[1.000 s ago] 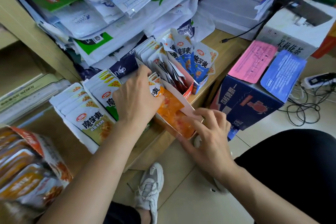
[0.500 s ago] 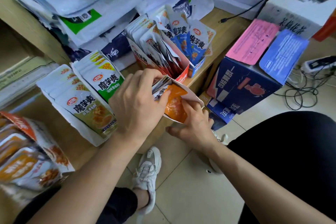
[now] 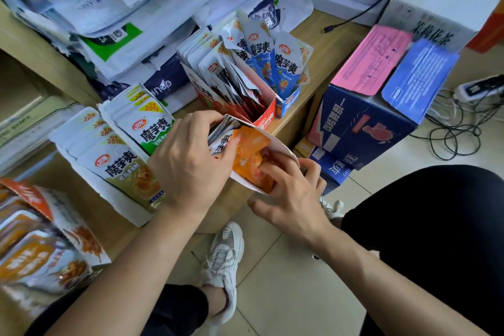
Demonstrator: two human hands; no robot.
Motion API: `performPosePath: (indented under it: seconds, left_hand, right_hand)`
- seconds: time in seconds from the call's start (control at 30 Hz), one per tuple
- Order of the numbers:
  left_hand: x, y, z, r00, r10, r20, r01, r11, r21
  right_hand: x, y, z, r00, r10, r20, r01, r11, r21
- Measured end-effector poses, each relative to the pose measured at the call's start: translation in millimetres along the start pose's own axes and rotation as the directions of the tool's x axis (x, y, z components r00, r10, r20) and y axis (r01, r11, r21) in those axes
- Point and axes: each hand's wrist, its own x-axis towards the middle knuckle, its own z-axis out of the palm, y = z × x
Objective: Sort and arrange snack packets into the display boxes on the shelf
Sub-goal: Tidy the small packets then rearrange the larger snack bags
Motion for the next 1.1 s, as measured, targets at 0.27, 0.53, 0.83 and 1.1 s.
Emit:
performPosePath:
  seconds: [0.27,0.53,0.83,1.1]
  left_hand:
    - [1.5,3.9,2.2,1.0,0.025,-0.003,-0.025,1.0,-0.009]
    - [2.4,3.3,4.8,1.0,0.007,0.012,-0.007,1.0,-0.009]
    - [6.9,4.7,5.3,0.994,-0.059,0.092,0.06,0.998,-0.009]
    - [9.9,2.2,3.4,0.989,-0.079,0.125,0.08,0.997,0.0]
  right_hand:
    - [12.9,-4.8,3.4,0.984,0.137,0.11,-0.141,0.99,0.029]
    - [16.5,-6.1,-0.4,0.983,0.181,0.028,-0.183,0.973,0.141]
    - [30.6,-21.7,0.9,0.952,0.276,0.129,-0.274,0.961,-0.03]
    - [24.6,-25.5,-16.4,0.945,0.255,0.207,-0.289,0.945,0.152]
